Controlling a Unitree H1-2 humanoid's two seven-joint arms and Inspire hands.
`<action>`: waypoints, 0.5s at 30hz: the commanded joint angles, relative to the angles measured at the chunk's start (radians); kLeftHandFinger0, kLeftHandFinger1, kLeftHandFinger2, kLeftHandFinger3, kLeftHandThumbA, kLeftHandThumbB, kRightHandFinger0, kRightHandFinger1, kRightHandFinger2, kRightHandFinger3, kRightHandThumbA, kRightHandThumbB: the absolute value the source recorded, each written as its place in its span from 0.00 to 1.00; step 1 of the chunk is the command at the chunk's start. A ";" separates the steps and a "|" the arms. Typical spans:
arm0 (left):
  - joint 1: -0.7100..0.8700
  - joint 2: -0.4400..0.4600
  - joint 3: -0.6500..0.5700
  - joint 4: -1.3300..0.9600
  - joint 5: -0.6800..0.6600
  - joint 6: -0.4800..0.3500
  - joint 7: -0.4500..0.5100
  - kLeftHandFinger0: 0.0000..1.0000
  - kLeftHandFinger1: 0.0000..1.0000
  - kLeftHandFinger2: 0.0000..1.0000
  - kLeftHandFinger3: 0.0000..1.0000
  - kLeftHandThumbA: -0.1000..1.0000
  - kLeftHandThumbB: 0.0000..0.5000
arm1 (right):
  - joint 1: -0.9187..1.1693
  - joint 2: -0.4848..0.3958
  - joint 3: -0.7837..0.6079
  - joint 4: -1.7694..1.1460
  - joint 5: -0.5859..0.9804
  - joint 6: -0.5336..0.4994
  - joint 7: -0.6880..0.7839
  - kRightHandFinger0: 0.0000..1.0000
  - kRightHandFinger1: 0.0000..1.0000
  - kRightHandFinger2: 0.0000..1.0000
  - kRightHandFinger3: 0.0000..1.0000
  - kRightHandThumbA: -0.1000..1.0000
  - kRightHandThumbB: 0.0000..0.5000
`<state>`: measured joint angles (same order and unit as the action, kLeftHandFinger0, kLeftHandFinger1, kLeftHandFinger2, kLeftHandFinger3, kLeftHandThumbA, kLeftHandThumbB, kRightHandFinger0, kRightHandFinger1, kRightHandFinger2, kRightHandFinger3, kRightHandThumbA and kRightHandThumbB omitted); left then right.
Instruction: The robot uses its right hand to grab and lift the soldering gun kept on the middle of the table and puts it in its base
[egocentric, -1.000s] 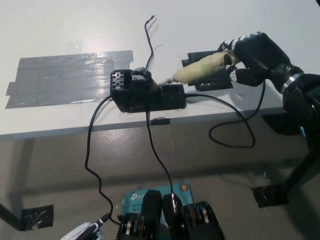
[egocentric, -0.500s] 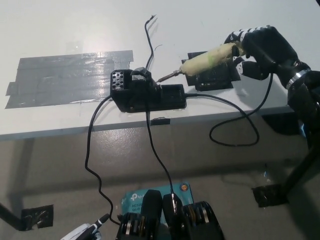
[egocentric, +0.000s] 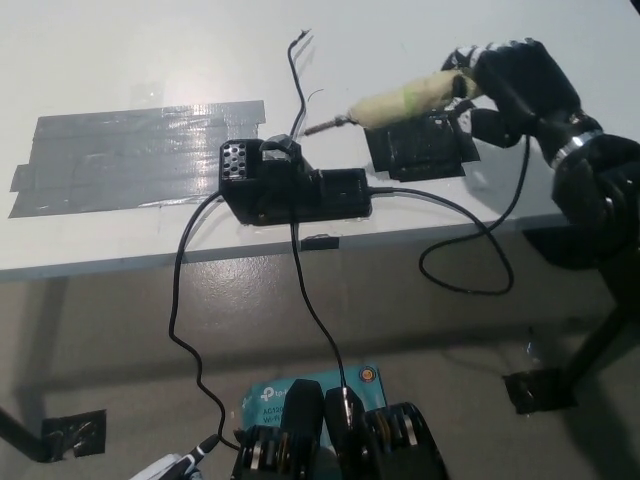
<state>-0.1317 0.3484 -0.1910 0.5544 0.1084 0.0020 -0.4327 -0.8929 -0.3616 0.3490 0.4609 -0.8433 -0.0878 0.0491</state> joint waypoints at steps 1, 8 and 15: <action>0.002 0.004 0.001 -0.029 0.006 -0.008 0.014 0.00 0.01 0.00 0.00 1.00 1.00 | -0.080 0.008 -0.006 -0.045 -0.058 0.085 -0.041 0.00 0.05 0.45 0.36 0.00 0.00; 0.006 0.002 0.005 -0.039 -0.001 0.000 0.011 0.00 0.00 0.00 0.00 1.00 1.00 | -0.101 0.037 -0.012 -0.057 -0.041 0.122 0.000 0.00 0.06 0.32 0.43 0.00 0.10; 0.001 -0.001 0.003 -0.039 0.001 0.003 0.010 0.00 0.00 0.00 0.00 1.00 1.00 | -0.091 0.027 0.010 -0.055 -0.060 0.114 -0.023 0.00 0.00 0.21 0.23 0.00 0.08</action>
<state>-0.1278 0.3455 -0.1911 0.5443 0.1096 0.0037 -0.4326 -0.9209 -0.3235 0.3595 0.4329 -0.8877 0.0242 0.0609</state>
